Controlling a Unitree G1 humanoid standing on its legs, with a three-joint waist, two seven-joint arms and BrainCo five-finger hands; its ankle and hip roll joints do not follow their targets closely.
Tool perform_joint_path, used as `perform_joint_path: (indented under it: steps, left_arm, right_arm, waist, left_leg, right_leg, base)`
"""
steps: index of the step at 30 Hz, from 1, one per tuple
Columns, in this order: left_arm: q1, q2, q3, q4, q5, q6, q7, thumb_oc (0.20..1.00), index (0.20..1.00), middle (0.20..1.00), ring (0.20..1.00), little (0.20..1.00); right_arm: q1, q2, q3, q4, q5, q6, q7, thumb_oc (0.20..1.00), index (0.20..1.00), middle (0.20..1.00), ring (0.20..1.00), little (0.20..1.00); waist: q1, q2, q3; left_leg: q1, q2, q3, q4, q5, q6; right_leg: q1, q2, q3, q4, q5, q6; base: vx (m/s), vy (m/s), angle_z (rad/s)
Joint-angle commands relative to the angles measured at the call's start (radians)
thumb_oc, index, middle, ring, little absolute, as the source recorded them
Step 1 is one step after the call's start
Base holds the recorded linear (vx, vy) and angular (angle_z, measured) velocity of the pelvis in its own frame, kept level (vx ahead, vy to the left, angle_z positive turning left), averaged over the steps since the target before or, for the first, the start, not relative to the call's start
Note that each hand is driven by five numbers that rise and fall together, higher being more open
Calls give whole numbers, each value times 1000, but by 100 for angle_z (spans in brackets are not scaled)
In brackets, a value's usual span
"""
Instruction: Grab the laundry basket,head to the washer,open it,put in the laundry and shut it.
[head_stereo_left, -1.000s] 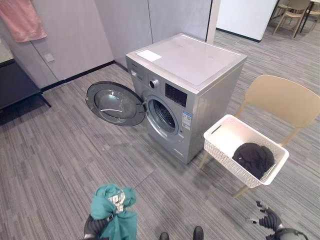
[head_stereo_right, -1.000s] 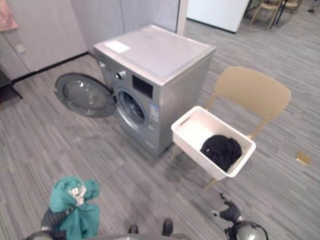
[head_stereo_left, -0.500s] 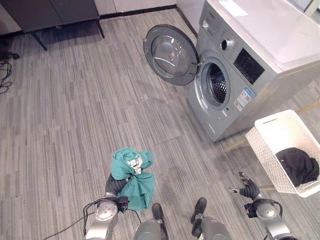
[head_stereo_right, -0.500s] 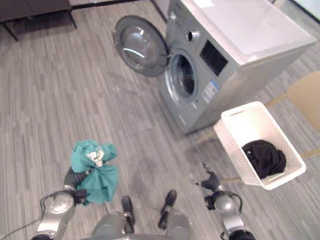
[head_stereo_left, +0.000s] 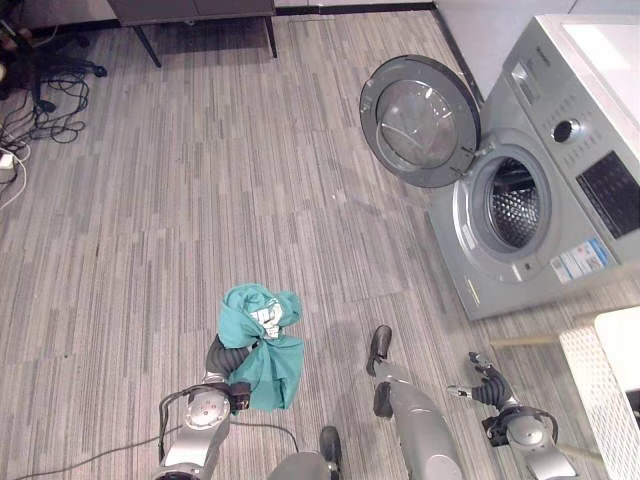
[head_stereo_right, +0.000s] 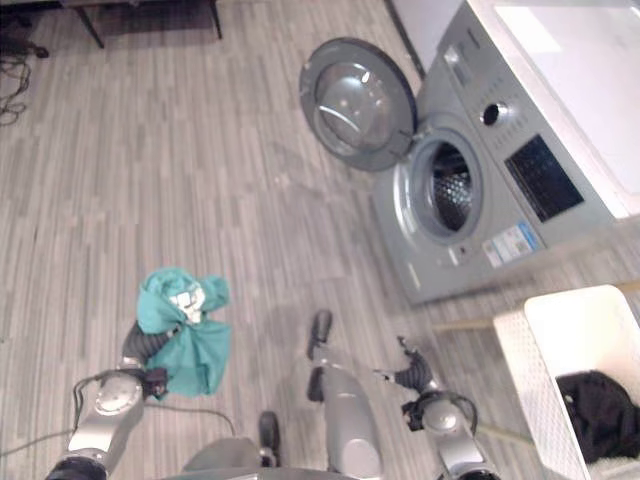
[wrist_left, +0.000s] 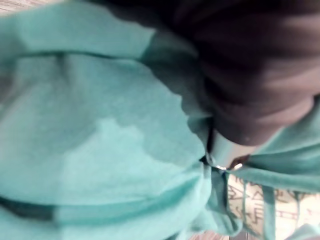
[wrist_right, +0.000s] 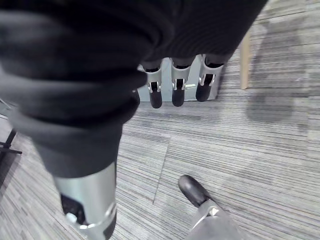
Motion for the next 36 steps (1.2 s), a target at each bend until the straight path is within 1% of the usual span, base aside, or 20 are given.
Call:
perform_joint_path:
  steps: [1,2,3,5,7,9,12,13,16,19,21,22,23,25,28,29,30,32,33,36]
  left_arm:
    - [10,23,-3,-90,42,-51,-25,200,200,200,200,200]
    - [27,22,-16,-111,39,-48,-41,200,200,200,200,200]
    - [27,22,-16,-111,39,-48,-41,200,200,200,200,200]
    - [15,20,-30,-106,35,-44,-43,200,200,200,200,200]
    - [5,22,-42,-103,35,-41,-43,200,200,200,200,200]
    - [11,28,-46,-112,40,-41,-44,200,200,200,200,200]
    - [24,30,-45,-119,43,-41,-44,200,200,200,200,200]
    - [34,31,-45,-121,43,-42,-40,200,200,200,200,200]
    - [38,32,-46,-135,39,-46,-35,200,200,200,200,200]
    - [36,34,-56,-119,38,-48,-38,200,200,200,200,200]
    - [32,61,-58,-115,42,-45,-35,200,200,200,200,200]
    - [31,61,-58,-115,42,-45,-35,200,200,200,200,200]
    - [30,70,-58,-114,48,-44,-34,200,200,200,200,200]
    - [26,84,-49,-127,44,-55,-25,200,200,200,200,200]
    - [18,83,-55,-121,39,-58,-29,200,200,200,200,200]
    - [-1,82,-52,-109,38,-59,-21,200,200,200,200,200]
    - [-8,76,-55,-98,40,-61,-19,200,200,200,200,200]
    - [-18,62,-62,-88,50,-65,-19,200,200,200,200,200]
    - [-15,44,-66,-82,49,-63,-25,200,200,200,200,200]
    - [-20,24,-73,-71,28,-54,-24,200,200,200,200,200]
  right_arm:
    - [12,-28,-4,-21,6,-39,-5,1000,1000,1000,1000,1000]
    - [16,-40,-8,-24,23,-46,-5,1000,1000,1000,1000,1000]
    - [15,-39,-8,-24,24,-46,-5,1000,1000,1000,1000,1000]
    - [9,-52,-10,-15,33,-43,-12,1000,1000,1000,1000,1000]
    - [4,-59,-13,-13,42,-43,-21,1000,1000,1000,1000,1000]
    - [12,-69,-20,-17,45,-49,-22,1000,1000,1000,1000,1000]
    - [13,-72,-18,-9,46,-49,-21,1000,1000,1000,1000,1000]
    - [10,-72,-15,0,46,-48,-24,1000,1000,1000,1000,1000]
    - [-7,-77,-6,13,45,-44,-27,1000,1000,1000,1000,1000]
    - [-16,-73,7,29,36,-47,-24,1000,1000,1000,1000,1000]
    - [-48,-59,31,23,27,-41,-9,1000,1000,1000,1000,1000]
    - [-49,-59,31,23,27,-41,-9,1000,1000,1000,1000,1000]
    - [-60,-57,37,16,22,-42,-4,1000,1000,1000,1000,1000]
    - [-82,-50,40,-7,21,-47,4,1000,1000,1000,1000,1000]
    - [-93,-47,41,-5,16,-47,7,1000,1000,1000,1000,1000]
    - [-100,-42,39,6,15,-45,0,1000,1000,1000,1000,1000]
    - [-99,-44,38,8,12,-41,0,1000,1000,1000,1000,1000]
    - [-66,-38,22,-2,22,-45,-1,1000,1000,1000,1000,1000]
    - [-53,-45,15,21,24,-46,-4,1000,1000,1000,1000,1000]
    - [-47,-58,1,28,44,-45,-14,1000,1000,1000,1000,1000]
  waist:
    - [-47,-15,-87]
    - [-60,-15,-102]
    - [-62,-18,-104]
    - [-51,-37,-95]
    - [-38,-56,-85]
    - [-29,-64,-78]
    - [-4,-58,-65]
    - [17,-49,-54]
    - [38,-35,-52]
    - [39,-32,-77]
    - [33,-40,-82]
    - [36,-39,-85]
    - [36,-40,-81]
    - [44,-35,-79]
    - [36,-22,-88]
    - [32,-10,-81]
    - [22,2,-71]
    - [2,-21,-74]
    - [-6,-21,-82]
    - [-6,-15,-81]
  left_leg:
    - [-74,10,-27,152,2,-69]
    - [-158,83,24,435,117,-121]
    - [-162,79,23,434,121,-121]
    - [-254,113,51,535,126,-98]
    - [-332,113,46,485,82,-68]
    - [-371,107,16,402,67,-66]
    - [-419,75,-78,267,155,-88]
    - [-451,48,-176,198,222,-103]
    - [-479,26,-270,158,268,-109]
    - [-421,49,-238,133,252,-92]
    - [-379,68,-122,149,199,-60]
    - [-382,71,-120,147,203,-61]
    - [-365,83,-81,149,185,-52]
    - [-321,114,28,135,146,-47]
    - [-269,133,113,107,120,-53]
    - [-226,148,147,95,90,-63]
    - [-211,158,149,101,76,-68]
    - [-203,132,154,125,65,-67]
    - [-200,150,158,179,48,-79]
    - [-252,213,140,354,122,-118]
  right_leg:
    - [145,1,68,-81,44,66]
    - [237,43,99,-103,17,19]
    - [234,40,99,-105,20,19]
    - [280,48,132,-120,-10,-5]
    - [309,49,171,-125,-27,-4]
    - [332,55,213,-126,-42,3]
    - [369,90,288,-122,-56,2]
    - [395,125,359,-114,-66,-2]
    - [419,162,461,-87,-87,-5]
    - [430,158,514,-45,-115,3]
    - [400,132,548,50,-130,41]
    - [395,134,551,49,-126,41]
    - [365,125,535,90,-119,53]
    - [308,39,355,82,-104,67]
    - [249,-23,163,7,-53,69]
    - [197,-63,55,-34,-30,83]
    - [192,-71,38,-40,-35,91]
    - [213,-65,90,-81,-10,79]
    - [233,-61,88,-91,-2,63]
    - [283,-29,84,-115,-15,24]
  base:
    - [639,-290,83]
    - [487,-246,85]
    - [432,-242,58]
    - [163,-111,-57]
    - [205,-50,-65]
    - [245,10,-89]
    - [280,55,-137]
    - [355,76,-155]
    - [316,103,-172]
    - [320,191,-177]
    - [266,271,-135]
    - [99,171,-197]
    - [51,120,-220]
    - [83,120,-176]
    - [168,-9,-184]
    - [280,-80,-105]
    - [277,-153,-81]
    - [219,-188,-39]
    - [297,-233,23]
    - [189,-217,53]
